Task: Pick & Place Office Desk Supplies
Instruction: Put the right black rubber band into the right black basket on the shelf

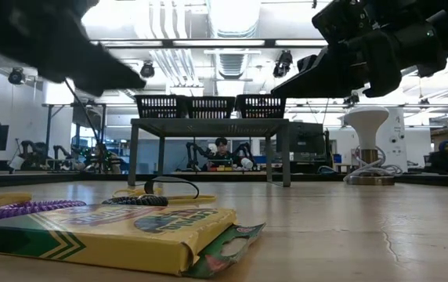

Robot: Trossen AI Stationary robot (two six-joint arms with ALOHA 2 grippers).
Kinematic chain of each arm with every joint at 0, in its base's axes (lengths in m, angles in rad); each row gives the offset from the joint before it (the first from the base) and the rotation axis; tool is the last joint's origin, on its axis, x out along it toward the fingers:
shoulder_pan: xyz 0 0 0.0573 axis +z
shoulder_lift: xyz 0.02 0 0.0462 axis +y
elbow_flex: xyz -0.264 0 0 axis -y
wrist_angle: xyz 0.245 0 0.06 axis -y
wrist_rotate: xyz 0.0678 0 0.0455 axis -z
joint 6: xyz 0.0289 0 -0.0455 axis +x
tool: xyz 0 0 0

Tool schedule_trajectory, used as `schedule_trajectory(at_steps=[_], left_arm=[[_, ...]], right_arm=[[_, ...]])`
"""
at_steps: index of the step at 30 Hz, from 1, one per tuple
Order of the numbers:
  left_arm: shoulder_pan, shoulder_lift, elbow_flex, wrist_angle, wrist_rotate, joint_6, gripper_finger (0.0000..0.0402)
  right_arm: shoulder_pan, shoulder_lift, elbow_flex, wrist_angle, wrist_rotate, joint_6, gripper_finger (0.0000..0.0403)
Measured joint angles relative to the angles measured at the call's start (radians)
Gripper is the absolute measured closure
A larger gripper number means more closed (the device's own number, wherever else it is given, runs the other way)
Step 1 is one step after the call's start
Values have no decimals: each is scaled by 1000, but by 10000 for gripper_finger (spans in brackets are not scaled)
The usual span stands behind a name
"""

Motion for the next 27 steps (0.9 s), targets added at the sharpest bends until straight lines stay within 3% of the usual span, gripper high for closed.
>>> schedule_trajectory(at_steps=[7,13,22,27], left_arm=[[39,61,-26,25,2,-5,182],[49,186,48,9,50,-16,139],[85,353,162,-80,53,-33,146],[130,393,181,-109,136,-76,164]], right_arm=[[0,0,0,3,0,-1,355],[0,0,0,5,0,0,355],[0,0,-2,6,0,0,355],[0,0,-5,6,1,0,355]])
